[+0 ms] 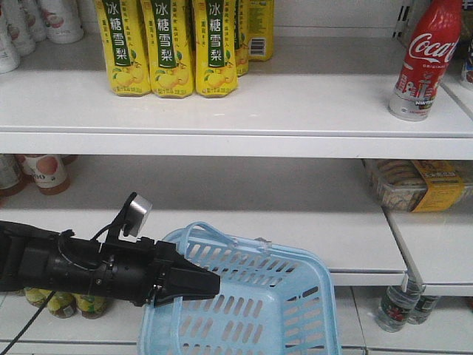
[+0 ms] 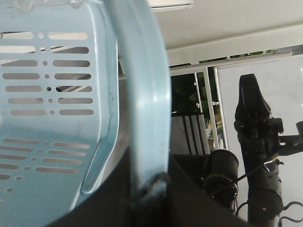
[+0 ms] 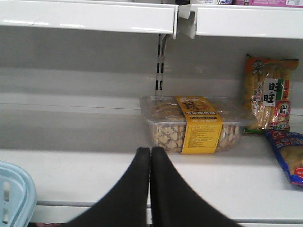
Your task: Place coke in basket with both arms
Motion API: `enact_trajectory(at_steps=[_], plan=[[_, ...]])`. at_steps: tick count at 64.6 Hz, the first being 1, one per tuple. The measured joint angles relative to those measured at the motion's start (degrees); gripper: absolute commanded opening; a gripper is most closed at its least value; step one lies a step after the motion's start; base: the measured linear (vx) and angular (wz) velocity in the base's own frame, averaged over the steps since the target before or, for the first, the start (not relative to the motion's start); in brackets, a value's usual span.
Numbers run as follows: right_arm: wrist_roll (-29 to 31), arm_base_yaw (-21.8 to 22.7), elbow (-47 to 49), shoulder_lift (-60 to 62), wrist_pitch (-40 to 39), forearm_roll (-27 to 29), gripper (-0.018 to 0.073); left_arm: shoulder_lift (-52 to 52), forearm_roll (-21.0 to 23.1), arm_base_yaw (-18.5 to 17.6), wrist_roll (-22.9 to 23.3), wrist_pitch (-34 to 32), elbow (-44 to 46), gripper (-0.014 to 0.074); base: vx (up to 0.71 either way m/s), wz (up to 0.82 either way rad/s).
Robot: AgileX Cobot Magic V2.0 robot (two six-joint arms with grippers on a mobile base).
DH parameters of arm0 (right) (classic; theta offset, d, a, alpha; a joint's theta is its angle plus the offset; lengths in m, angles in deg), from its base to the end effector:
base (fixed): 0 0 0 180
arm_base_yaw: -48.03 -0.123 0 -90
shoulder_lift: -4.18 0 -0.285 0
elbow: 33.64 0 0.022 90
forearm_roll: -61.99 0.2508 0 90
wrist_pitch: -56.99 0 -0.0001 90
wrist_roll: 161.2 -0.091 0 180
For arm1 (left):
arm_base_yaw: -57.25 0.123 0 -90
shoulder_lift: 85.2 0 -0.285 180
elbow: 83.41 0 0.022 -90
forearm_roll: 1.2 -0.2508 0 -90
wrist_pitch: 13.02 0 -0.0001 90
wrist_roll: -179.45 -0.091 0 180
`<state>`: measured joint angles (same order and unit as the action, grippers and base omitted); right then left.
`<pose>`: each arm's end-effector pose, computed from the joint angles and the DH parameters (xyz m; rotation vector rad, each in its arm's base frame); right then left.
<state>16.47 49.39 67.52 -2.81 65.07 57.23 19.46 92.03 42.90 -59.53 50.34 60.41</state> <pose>0.0564 -0.0024 0.1916 -0.0057 1.6389 -0.0596 0.2481 -0.1473 0.1895 0.1083 2.4208 -1.7300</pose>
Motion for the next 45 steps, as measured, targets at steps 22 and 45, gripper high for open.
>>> enact_trajectory(at_steps=[22, 45], plan=[[0.0, 0.0, 0.0, 0.0, 0.0, 0.0, -0.001, 0.0, -0.08, 0.0, 0.0, 0.19, -0.07, -0.0006, 0.02, 0.01], [0.0, 0.0, 0.0, 0.0, 0.0, 0.0, -0.001, 0.0, -0.07, 0.0, 0.04, 0.24, -0.07, -0.0006, 0.01, 0.0]])
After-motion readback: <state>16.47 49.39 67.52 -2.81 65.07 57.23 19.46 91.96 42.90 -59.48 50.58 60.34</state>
